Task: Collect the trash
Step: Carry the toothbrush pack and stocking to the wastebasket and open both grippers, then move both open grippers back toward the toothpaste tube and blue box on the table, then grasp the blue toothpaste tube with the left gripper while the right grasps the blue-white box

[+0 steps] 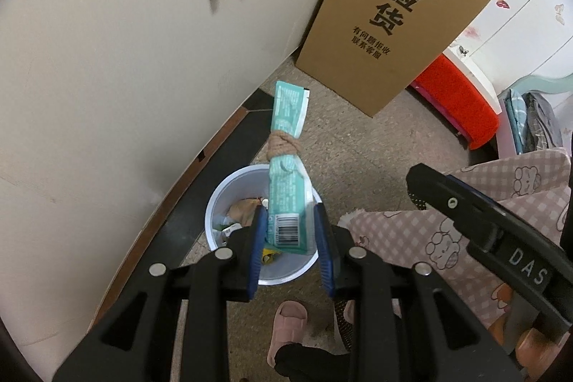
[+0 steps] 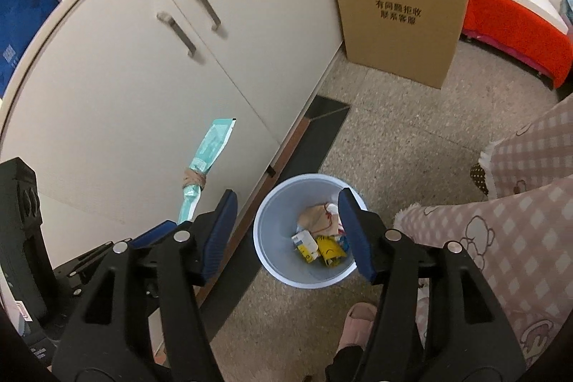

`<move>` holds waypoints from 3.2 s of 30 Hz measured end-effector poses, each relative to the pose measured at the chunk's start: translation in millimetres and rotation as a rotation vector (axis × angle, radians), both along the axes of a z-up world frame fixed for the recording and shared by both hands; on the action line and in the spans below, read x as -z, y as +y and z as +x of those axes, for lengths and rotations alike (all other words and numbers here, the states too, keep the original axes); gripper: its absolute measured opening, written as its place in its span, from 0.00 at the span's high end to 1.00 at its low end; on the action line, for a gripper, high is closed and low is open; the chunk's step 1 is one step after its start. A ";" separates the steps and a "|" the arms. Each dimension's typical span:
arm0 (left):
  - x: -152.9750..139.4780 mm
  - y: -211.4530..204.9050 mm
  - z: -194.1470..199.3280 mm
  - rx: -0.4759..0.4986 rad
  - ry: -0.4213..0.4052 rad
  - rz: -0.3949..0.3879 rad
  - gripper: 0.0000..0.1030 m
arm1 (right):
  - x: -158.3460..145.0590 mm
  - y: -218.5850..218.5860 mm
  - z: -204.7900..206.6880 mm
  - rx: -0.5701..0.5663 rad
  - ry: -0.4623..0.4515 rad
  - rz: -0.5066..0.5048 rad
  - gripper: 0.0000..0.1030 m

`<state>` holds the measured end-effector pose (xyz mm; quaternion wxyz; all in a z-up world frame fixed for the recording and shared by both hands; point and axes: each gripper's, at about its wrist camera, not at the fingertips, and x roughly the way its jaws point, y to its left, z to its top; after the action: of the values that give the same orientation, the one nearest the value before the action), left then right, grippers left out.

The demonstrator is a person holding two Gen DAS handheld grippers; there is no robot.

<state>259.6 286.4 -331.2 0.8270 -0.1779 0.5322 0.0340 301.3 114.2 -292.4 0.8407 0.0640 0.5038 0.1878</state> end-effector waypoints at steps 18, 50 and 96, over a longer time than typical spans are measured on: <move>-52.5 -28.1 -15.0 -0.057 -0.085 0.043 0.24 | -63.4 -54.5 -26.1 0.098 -0.118 0.088 0.43; -188.9 -425.6 12.4 0.515 -0.323 0.052 0.24 | -132.7 -508.1 -174.1 0.962 -0.316 0.272 0.25; -196.6 -447.8 22.3 0.631 -0.371 0.000 0.90 | -162.1 -492.0 -142.7 0.814 -0.399 0.328 0.95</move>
<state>282.0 -161.4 -134.6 0.8793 -0.0083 0.4017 -0.2556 158.5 -377.8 -130.3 0.9051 0.3503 0.2304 -0.0710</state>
